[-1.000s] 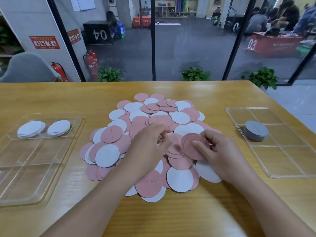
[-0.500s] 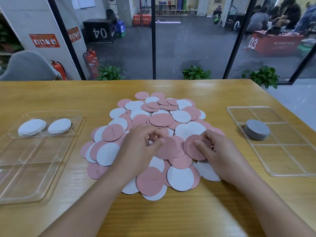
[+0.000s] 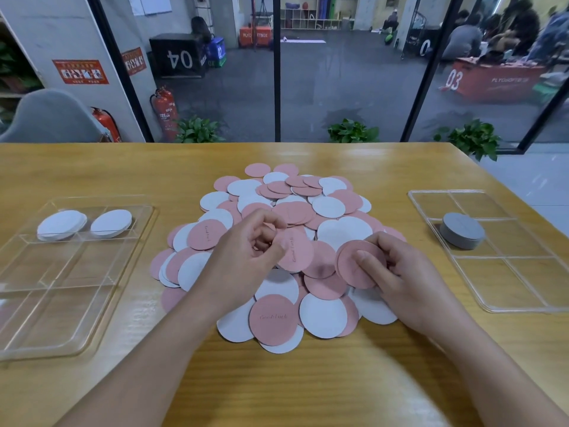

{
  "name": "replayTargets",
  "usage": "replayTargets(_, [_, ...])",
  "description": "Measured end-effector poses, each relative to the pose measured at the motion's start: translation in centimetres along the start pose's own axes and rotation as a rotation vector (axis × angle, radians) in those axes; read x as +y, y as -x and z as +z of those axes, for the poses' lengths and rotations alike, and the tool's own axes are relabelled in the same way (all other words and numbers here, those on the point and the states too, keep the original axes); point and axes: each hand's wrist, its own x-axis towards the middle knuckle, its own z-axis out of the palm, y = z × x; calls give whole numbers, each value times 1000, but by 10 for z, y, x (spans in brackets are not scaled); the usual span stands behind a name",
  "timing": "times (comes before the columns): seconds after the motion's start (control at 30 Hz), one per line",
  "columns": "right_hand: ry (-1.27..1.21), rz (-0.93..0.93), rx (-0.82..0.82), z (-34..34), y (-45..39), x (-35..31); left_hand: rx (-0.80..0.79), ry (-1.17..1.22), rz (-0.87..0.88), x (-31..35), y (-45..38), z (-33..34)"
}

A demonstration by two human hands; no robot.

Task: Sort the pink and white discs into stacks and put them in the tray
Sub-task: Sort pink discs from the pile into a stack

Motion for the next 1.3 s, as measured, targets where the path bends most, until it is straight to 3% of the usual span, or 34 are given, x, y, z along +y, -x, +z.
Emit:
replayTargets(0.3, [-125,-53,-57,2,3,-5,-33,-16,-21,2,5,15])
replayTargets(0.53, [6,-129,-116,7,6,-7,-157,72,21,14,17,35])
replayTargets(0.73, [83,-97,5,4,5,-3,18,-390,88,-7,10,34])
replayTargets(1.03, [319,-84,-111,11,6,-3,-84,-677,65,-6,-1,41])
replayTargets(1.3, [249,-85,-103,8,5,-1,-68,-608,63,1,-3,43])
